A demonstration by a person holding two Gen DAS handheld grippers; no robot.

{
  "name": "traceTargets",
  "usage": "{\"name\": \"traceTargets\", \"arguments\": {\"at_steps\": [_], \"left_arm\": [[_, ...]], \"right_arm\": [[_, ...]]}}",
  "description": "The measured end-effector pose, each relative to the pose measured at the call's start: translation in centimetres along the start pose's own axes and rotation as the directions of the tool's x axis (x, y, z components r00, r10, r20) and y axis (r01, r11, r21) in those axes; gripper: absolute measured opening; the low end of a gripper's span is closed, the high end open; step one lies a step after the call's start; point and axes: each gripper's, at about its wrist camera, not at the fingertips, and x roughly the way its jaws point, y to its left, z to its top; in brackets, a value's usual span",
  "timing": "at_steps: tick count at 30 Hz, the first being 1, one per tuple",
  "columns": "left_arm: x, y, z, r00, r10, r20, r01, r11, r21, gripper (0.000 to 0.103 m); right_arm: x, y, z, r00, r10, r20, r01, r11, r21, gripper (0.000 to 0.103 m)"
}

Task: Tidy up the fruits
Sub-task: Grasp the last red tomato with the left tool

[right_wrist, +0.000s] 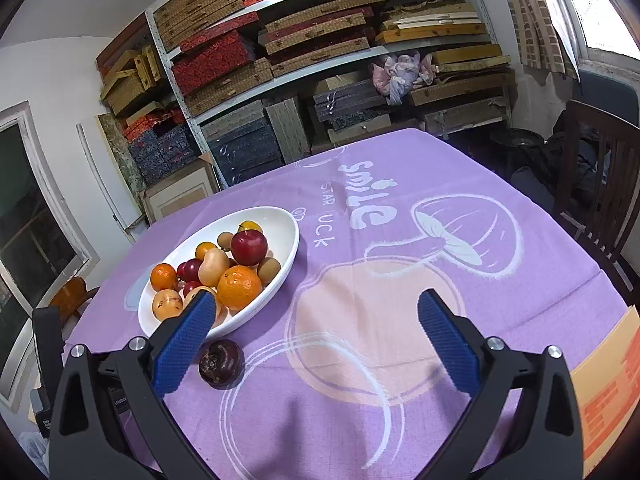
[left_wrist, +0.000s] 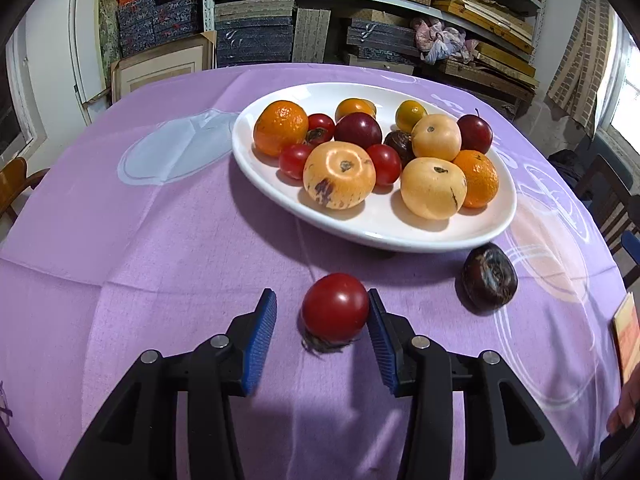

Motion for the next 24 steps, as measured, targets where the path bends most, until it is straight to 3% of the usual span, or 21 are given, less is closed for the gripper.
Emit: {"name": "traceTargets", "arguments": {"at_steps": [9, 11, 24], "left_arm": [[-0.7, 1.0, -0.2, 0.999, -0.016, 0.033, 0.016, 1.000, -0.020, 0.044], [-0.9, 1.1, -0.2, 0.999, -0.030, 0.040, 0.031, 0.999, -0.021, 0.030], [0.0, 1.3, 0.5, 0.999, -0.050, 0.017, 0.050, 0.998, -0.027, 0.031]], "right_arm": [[0.5, 0.0, -0.2, 1.000, -0.008, -0.009, 0.008, 1.000, -0.020, 0.099], [0.5, 0.0, -0.2, 1.000, -0.008, -0.009, 0.008, 1.000, -0.021, 0.099], [0.8, 0.4, -0.6, 1.000, 0.004, -0.023, -0.005, 0.999, -0.052, 0.099]]}}
